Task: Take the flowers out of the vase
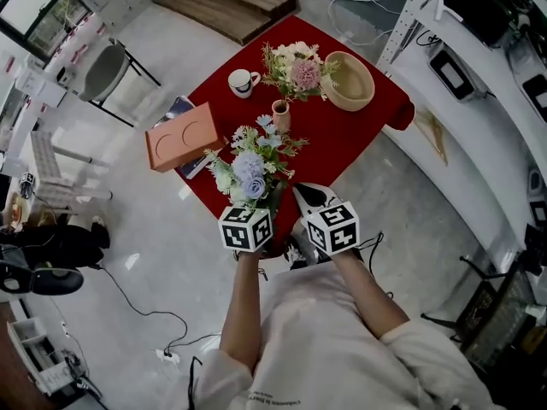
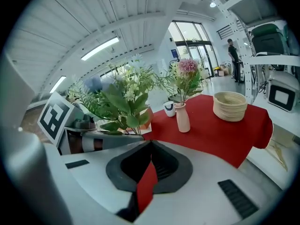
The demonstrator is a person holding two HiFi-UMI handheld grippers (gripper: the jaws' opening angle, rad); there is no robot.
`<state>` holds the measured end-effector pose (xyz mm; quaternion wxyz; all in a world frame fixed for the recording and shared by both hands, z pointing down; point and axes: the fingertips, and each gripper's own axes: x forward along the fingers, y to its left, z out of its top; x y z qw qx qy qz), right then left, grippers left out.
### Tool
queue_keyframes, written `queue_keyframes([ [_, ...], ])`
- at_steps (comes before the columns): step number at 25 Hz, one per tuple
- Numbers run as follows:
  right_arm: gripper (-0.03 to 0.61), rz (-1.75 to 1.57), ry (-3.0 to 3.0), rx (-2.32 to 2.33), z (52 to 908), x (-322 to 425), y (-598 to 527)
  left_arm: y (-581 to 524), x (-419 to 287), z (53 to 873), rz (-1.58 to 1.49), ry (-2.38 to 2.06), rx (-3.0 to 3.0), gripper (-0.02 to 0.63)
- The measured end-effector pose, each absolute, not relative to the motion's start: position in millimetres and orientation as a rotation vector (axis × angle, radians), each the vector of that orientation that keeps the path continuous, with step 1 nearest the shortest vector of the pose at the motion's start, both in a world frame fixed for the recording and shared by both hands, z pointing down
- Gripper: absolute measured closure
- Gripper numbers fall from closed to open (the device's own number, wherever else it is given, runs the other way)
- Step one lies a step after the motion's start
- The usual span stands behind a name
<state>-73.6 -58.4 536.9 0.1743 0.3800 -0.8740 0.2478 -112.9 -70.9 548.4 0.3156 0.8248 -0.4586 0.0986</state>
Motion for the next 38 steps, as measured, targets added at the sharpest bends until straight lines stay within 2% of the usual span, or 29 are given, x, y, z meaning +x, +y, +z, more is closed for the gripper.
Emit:
queue_keyframes([
  [19, 0.571, 0.750, -2.448, 1.108, 562, -89, -41, -48, -130, 561, 0.261, -1.153, 2.165, 0.569],
  [38, 0.571, 0.722, -2.459, 1.121, 554, -83, -56, -61, -114, 552, 0.236, -1.082, 2.209, 0.569],
])
